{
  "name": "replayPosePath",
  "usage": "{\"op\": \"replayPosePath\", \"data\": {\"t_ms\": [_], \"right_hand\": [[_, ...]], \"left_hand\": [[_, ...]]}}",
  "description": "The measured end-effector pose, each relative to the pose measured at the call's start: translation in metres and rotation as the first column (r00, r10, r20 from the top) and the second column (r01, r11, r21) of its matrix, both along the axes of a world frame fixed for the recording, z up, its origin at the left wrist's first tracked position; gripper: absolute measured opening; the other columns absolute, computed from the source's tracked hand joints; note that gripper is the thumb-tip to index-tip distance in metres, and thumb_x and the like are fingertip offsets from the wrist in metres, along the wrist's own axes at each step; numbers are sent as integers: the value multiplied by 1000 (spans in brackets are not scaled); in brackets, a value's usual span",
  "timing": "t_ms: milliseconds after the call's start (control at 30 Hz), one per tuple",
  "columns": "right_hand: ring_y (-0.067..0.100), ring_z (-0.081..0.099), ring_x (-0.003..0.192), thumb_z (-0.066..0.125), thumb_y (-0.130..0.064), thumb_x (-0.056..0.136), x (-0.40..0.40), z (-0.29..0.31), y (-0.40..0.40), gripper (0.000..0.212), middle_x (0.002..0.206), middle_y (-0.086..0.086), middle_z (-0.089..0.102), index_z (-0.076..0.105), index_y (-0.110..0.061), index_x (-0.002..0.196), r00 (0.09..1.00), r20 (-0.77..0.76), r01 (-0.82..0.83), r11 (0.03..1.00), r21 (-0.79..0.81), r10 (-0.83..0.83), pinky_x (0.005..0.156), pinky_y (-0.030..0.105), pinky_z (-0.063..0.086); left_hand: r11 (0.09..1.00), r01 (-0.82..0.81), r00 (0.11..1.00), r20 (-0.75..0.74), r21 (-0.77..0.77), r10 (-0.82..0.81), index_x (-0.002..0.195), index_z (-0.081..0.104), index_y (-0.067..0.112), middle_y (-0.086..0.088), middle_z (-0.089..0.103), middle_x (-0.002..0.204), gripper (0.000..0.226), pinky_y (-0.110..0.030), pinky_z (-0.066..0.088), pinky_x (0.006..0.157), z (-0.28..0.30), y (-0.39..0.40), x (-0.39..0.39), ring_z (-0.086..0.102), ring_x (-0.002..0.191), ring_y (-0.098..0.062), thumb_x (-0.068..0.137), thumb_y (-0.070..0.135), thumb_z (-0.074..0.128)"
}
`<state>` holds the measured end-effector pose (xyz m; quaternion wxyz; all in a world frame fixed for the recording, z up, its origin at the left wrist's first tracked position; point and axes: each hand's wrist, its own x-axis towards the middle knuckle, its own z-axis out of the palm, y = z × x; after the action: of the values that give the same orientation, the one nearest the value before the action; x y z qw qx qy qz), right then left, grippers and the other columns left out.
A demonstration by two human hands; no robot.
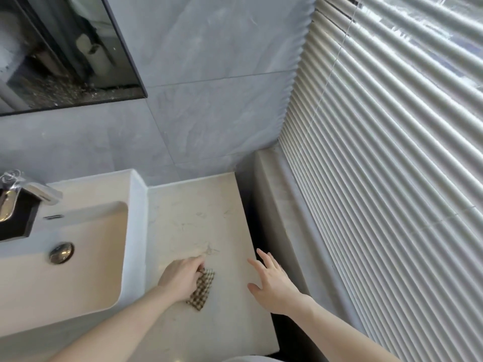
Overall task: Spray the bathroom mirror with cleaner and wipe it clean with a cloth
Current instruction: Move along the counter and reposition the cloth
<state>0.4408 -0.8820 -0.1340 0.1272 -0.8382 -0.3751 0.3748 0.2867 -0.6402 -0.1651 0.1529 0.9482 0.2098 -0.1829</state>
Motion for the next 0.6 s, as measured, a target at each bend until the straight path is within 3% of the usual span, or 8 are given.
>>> {"op": "replayPosePath", "data": {"t_ms": [133,267,600], "right_hand": [[27,-8,165,50,-37,108,18,34,24,65,178,-2,-4,21,-32,166,998,59,-5,995,99,-1,134,45,10],[26,-7,165,52,-37,107,45,80,66,67,178,-2,-2,22,-33,167,990,140,-17,971,239,-17,134,45,10],[32,3,164,59,-30,103,107,235,160,68,177,5,8,30,-28,165,924,381,-180,845,503,-31,132,52,17]], "left_hand": [[987,-152,952,262,-53,161,117,60,34,14,68,120,18,-37,52,79,40,16,2,70,104,-23,103,23,56],[971,-239,816,540,-10,206,117,62,34,14,68,120,19,-40,57,76,97,44,27,72,96,-25,105,21,57],[924,-360,553,827,129,100,108,63,20,-3,66,110,10,-46,50,83,301,115,91,64,101,-35,100,15,60]]}}
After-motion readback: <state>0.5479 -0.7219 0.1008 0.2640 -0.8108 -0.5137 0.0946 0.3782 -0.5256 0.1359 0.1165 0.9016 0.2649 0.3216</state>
